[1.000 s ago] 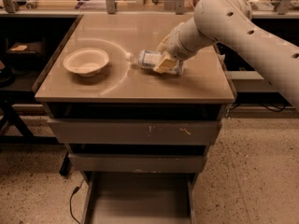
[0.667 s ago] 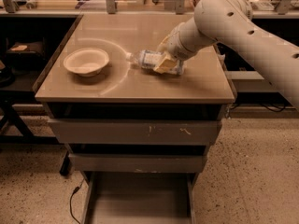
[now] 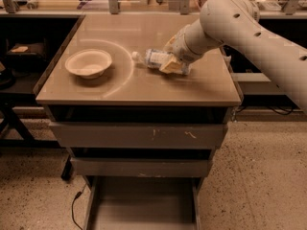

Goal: Pick blue plastic bottle from bottom drawer and place on counter

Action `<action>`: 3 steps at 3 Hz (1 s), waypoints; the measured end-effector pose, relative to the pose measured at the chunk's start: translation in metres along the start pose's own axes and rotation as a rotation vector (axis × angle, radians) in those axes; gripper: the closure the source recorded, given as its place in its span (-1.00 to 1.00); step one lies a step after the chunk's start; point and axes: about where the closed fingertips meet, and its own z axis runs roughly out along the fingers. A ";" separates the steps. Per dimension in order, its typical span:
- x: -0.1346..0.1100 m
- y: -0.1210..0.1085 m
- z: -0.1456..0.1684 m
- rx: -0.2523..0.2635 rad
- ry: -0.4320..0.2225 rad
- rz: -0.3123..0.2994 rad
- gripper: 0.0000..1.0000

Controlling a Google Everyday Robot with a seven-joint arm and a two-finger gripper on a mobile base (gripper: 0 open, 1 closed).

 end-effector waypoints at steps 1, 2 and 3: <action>0.000 0.000 0.000 0.000 0.000 0.000 -1.00; 0.000 0.000 0.000 0.000 0.000 0.000 -1.00; -0.002 -0.002 -0.004 0.008 0.008 0.008 -1.00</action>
Offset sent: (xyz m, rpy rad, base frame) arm 0.0000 0.0000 0.0000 0.0000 0.0001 0.0000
